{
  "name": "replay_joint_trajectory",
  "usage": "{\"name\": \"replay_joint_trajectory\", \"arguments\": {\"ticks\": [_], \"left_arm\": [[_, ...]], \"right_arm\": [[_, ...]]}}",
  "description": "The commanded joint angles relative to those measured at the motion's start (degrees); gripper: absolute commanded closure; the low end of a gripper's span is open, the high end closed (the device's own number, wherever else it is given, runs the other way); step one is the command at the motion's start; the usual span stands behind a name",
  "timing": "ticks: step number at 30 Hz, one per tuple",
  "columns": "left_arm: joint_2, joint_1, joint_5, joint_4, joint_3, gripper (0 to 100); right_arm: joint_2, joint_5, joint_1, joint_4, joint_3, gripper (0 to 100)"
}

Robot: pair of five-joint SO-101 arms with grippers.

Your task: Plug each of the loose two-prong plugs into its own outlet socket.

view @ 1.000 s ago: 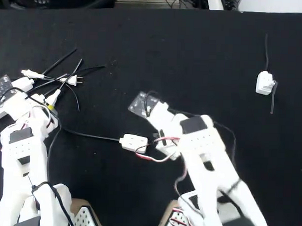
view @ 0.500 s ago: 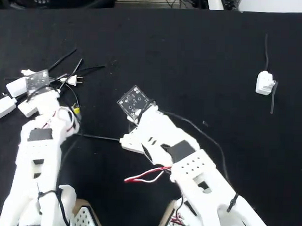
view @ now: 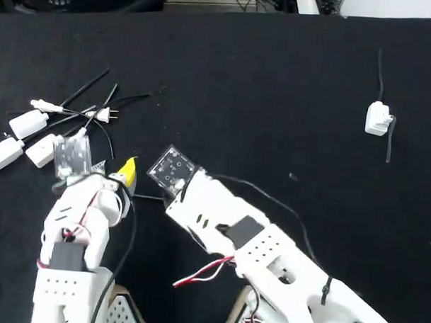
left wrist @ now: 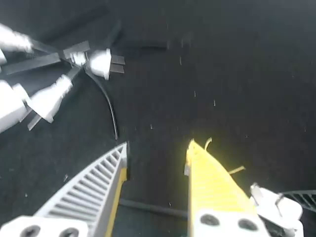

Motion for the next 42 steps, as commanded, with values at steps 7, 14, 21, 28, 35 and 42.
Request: {"name": "replay_joint_trajectory", "arguments": {"ticks": [7,14,21,28,35,42], "left_arm": [[-7.3,7.78,-1.41,3.6,0.13,80],[-7.38,8.48,-1.41,3.6,0.66,80],[-8.79,9.1,-1.49,3.6,0.31,80],[-8.79,9.19,-5.19,3.16,2.15,80],[-8.79,10.24,-7.82,-0.79,5.58,80],[-8.79,9.8,-7.82,-0.79,5.58,80]], "right_arm": [[-0.75,-3.6,-3.25,-1.85,-0.22,98.8],[-0.84,-3.52,-3.52,-1.76,-0.13,98.8],[-0.84,-3.43,-5.1,-1.67,0.13,98.8],[-1.27,-3.43,-4.75,-0.09,-0.57,98.8],[-1.36,-3.43,-4.75,7.65,-5.05,98.8],[-3.65,-3.43,-2.73,7.91,-4.7,98.8]]}}
